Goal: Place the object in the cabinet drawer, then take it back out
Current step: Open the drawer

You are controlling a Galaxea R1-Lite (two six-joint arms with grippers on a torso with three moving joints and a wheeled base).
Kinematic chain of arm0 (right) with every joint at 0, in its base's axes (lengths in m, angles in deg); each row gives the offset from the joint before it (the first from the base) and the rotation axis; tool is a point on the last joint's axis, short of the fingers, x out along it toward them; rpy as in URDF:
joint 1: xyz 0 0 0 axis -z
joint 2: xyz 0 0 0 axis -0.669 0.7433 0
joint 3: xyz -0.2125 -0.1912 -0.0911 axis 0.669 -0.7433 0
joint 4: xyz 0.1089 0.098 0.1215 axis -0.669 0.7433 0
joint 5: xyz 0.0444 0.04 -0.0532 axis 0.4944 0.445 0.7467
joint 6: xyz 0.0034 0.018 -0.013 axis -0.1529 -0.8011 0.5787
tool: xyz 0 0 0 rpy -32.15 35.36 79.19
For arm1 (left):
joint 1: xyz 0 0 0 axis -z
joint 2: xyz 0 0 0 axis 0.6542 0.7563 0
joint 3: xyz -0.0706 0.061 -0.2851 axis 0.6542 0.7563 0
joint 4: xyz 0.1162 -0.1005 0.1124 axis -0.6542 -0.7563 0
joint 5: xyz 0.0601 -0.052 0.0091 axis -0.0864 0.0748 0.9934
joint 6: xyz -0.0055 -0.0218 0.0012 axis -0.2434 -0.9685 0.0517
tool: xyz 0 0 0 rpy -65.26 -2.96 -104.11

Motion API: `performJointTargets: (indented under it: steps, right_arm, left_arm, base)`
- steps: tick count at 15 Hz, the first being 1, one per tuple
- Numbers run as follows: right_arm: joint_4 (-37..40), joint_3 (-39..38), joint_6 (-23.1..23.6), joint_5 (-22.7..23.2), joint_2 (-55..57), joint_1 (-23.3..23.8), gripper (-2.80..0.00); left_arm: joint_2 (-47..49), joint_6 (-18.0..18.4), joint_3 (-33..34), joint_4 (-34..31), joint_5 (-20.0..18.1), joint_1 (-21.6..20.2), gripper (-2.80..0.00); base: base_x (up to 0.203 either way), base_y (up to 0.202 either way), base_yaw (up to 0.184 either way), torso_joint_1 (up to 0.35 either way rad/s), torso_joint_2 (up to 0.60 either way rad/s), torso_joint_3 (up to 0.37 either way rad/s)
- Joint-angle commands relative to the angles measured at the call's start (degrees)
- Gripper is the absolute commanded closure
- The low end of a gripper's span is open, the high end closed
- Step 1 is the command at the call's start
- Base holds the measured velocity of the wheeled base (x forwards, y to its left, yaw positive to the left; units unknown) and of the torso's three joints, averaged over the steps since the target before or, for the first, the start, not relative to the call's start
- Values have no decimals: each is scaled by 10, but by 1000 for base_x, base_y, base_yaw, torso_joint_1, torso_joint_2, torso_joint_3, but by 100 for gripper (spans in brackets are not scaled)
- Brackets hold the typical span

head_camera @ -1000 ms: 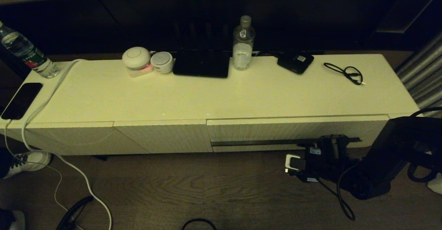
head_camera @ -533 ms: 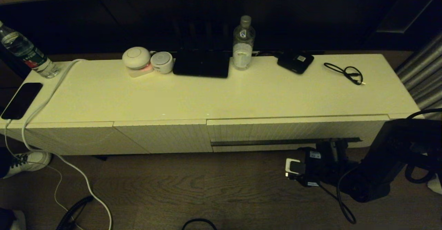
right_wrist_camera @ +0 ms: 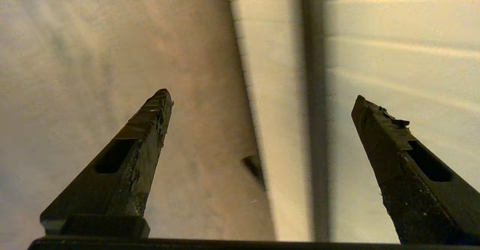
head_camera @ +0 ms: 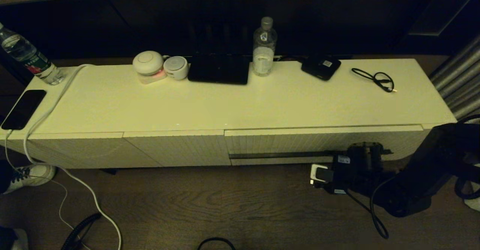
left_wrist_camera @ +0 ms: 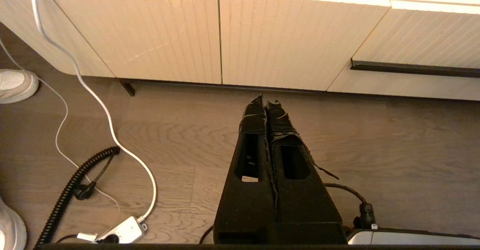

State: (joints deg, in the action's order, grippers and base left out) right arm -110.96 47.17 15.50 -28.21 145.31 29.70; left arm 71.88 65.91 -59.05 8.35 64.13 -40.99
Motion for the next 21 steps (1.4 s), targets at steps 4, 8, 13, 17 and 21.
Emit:
performJointTargets:
  steps: [4, 8, 13, 17, 21]
  right_arm:
    - [14, 49, 1, 0, 16, 1, -280]
    - [27, 77, 0, -3, 32, 9, -280]
    - [27, 81, 3, -3, 34, 12, -280]
    - [31, 67, 1, -3, 43, 13, -280]
    - [30, 59, 0, -3, 53, 13, -280]
  left_arm:
    - [-1, -1, 0, 0, 0, 0, 0]
    - [-1, -1, 1, 0, 0, 0, 0]
    - [-1, -1, 0, 0, 0, 0, 0]
    - [-1, -1, 0, 0, 0, 0, 0]
    - [-1, -1, 0, 0, 0, 0, 0]
  base:
    - [0, 0, 0, 0, 0, 0]
    - [0, 0, 0, 0, 0, 0]
    - [0, 0, 0, 0, 0, 0]
    - [0, 0, 0, 0, 0, 0]
    - [0, 0, 0, 0, 0, 0]
